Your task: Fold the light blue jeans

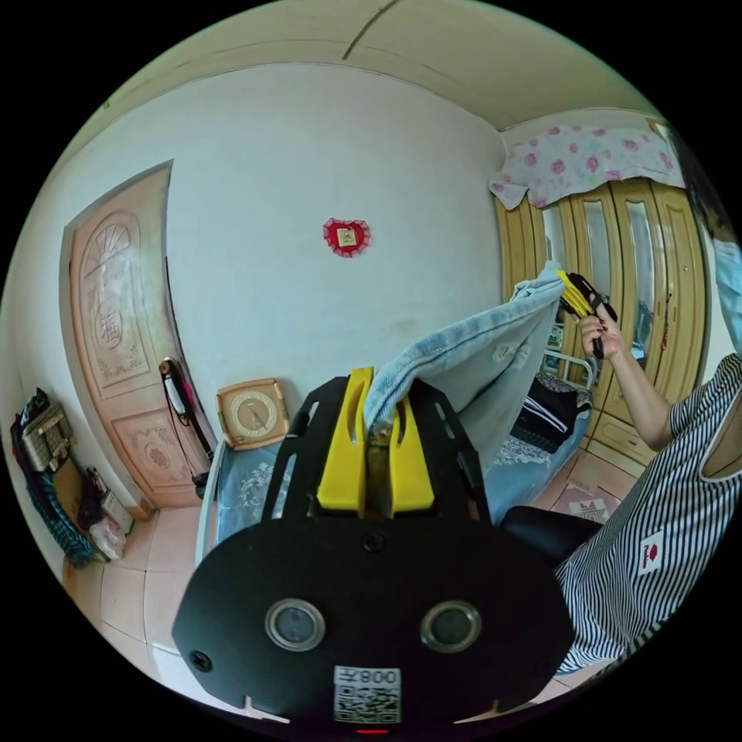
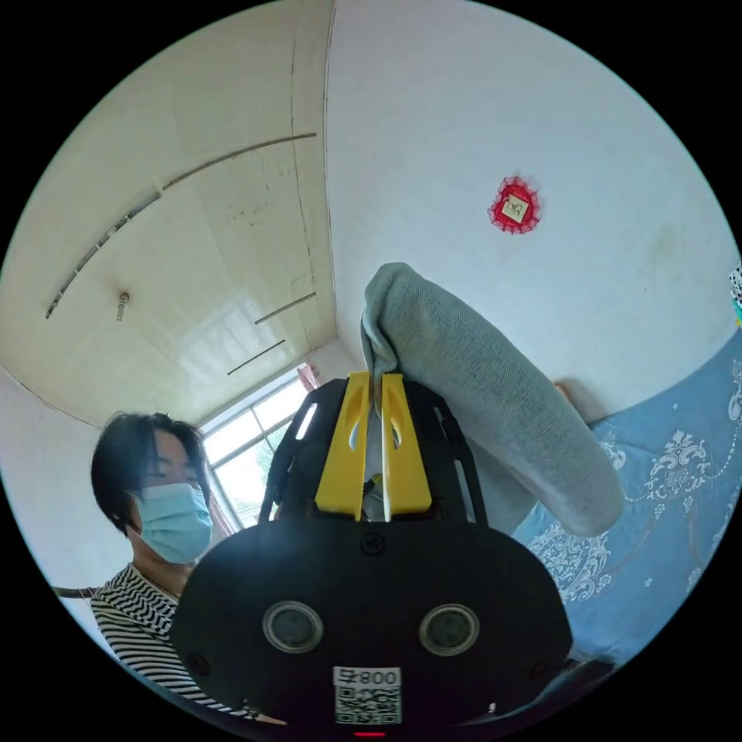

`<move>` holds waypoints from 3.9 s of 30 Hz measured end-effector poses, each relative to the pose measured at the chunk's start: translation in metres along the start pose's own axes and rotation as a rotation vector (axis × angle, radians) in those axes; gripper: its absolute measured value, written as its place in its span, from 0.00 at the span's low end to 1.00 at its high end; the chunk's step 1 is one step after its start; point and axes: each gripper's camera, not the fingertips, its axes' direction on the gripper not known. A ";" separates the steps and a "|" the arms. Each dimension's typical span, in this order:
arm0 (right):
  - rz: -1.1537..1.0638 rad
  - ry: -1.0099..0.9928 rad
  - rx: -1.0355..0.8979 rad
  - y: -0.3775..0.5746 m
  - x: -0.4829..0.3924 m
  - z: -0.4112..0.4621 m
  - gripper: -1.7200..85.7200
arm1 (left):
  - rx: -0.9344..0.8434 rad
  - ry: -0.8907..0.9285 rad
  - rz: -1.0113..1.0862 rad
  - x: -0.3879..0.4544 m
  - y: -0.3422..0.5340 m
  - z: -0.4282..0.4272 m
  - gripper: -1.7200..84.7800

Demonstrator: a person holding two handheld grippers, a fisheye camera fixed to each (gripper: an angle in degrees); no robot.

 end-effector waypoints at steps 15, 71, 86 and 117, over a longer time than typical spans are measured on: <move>0.349 0.811 -0.482 0.114 0.118 0.083 0.03 | -0.745 0.145 -0.090 -0.050 0.126 0.263 0.01; 0.093 0.941 -0.395 0.020 0.094 0.355 0.06 | -0.331 -0.128 -0.405 -0.437 0.102 0.197 0.02; 0.495 1.108 -0.703 0.168 0.298 0.375 0.10 | -0.794 0.053 -0.552 -0.511 0.308 0.340 0.08; 0.775 0.963 -0.571 0.400 0.345 0.396 0.06 | -0.699 -0.040 -1.388 -0.639 0.657 0.183 0.06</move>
